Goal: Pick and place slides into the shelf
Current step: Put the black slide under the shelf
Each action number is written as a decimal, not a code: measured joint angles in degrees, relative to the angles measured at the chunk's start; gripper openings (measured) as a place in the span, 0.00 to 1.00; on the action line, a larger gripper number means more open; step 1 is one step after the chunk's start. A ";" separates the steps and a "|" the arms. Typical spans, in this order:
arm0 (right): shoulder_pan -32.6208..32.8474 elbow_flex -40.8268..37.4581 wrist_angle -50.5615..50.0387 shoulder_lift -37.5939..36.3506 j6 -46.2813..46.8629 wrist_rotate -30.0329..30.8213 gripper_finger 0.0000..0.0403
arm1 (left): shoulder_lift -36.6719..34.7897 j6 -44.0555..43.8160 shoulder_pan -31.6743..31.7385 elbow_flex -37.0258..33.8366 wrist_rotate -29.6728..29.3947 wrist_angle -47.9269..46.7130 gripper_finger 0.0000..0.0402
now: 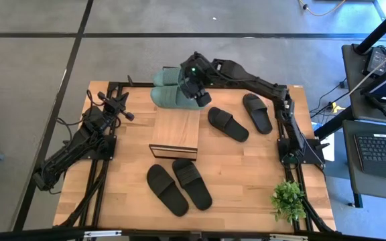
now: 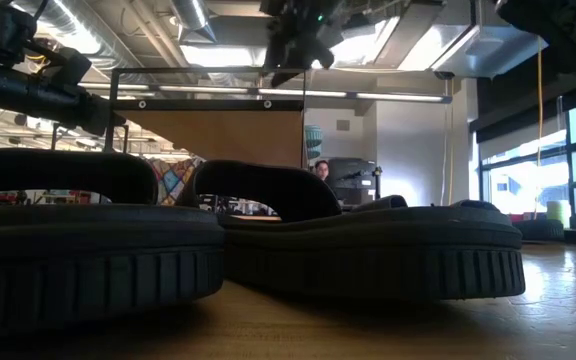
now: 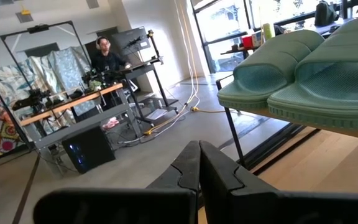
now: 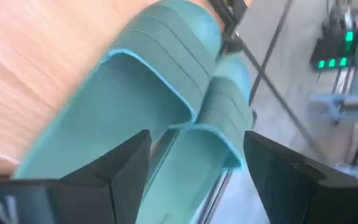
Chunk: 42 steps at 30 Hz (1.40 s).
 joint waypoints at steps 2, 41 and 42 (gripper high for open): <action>-0.02 0.01 -1.19 -0.95 4.05 -0.02 0.64 | 0.00 0.00 0.00 0.01 0.01 0.00 0.00; 24.11 -3.34 -29.51 -3.14 61.64 18.60 0.64 | 0.00 -0.61 -0.01 0.01 0.01 -0.05 0.00; 24.54 -4.14 -29.40 -3.59 62.65 18.74 0.64 | 0.00 -0.61 0.01 -0.01 0.03 -0.05 0.00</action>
